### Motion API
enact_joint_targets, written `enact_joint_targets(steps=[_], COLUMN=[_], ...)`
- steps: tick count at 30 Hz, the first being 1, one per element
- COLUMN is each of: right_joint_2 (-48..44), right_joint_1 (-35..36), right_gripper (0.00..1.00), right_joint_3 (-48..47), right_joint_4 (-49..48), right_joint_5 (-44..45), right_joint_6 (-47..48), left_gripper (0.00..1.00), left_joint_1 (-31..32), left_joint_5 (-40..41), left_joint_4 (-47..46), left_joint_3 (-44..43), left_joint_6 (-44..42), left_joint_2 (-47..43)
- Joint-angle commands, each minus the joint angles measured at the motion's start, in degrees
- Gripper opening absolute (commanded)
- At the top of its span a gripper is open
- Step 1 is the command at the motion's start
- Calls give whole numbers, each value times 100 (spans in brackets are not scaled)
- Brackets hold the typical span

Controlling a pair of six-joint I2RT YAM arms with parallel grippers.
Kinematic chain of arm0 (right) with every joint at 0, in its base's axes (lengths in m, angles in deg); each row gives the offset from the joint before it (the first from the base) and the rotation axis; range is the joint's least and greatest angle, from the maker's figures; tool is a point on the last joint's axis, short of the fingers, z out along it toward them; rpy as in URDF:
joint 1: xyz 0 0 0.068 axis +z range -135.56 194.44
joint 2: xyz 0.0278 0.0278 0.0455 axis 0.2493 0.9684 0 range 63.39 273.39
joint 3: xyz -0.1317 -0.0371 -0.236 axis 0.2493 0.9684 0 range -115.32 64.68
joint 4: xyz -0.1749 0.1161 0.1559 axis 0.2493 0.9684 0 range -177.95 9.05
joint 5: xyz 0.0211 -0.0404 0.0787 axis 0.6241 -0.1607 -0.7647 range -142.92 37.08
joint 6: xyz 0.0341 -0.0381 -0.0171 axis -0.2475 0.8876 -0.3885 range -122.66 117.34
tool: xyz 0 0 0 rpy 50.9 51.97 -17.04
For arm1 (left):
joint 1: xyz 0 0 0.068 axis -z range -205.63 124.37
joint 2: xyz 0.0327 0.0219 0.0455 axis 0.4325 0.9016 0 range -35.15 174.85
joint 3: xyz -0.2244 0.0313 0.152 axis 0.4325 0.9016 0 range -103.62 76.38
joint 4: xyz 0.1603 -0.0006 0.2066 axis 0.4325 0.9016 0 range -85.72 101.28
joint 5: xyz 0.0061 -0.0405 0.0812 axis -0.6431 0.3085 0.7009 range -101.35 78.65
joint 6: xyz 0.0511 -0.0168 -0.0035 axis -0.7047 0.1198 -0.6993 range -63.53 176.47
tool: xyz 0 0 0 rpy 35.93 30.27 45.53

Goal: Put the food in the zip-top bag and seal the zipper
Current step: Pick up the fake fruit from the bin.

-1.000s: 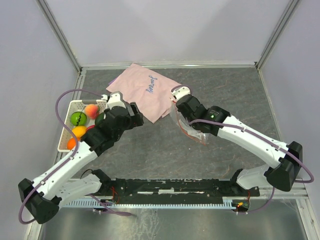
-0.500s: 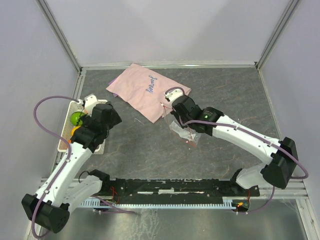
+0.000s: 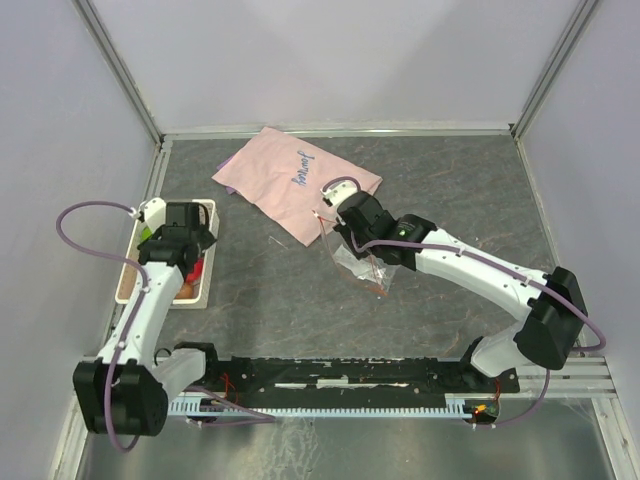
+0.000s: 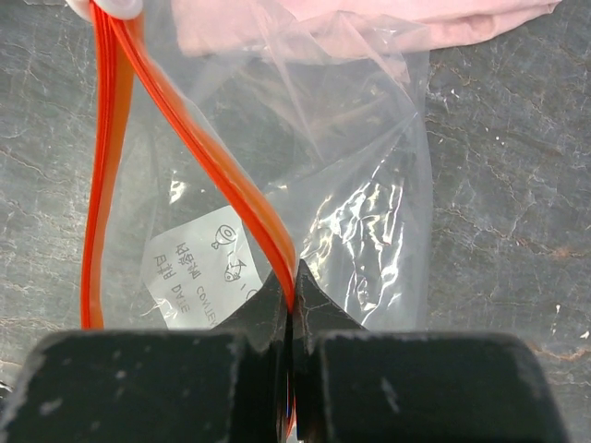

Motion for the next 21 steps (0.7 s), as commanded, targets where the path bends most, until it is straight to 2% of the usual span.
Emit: enact_joint_targets(steps=[1, 7, 10, 13, 21], right_joint_2=[-119, -273, -297, -296, -374], right_joint_1=[15, 16, 15, 15, 15], right_gripper=[2, 2, 2, 2, 2], right_joint_3=[27, 181, 250, 303, 429], right_joint_4=[-280, -337, -392, -440, -546], right_joint_5=[32, -40, -66, -54, -56], right_joint_6=[-17, -15, -13, 3, 27], left_gripper=[99, 98, 89, 86, 89], left_joint_1=[-424, -828, -1082, -1190, -1200], left_joint_5=[-53, -29, -261, -394, -439], left_joint_4=[-302, -603, -732, -837, -798], left_joint_3=[125, 40, -25, -95, -293], left_joint_6=[200, 140, 54, -11, -125], left_joint_2=[439, 1177, 1494, 1749, 2307])
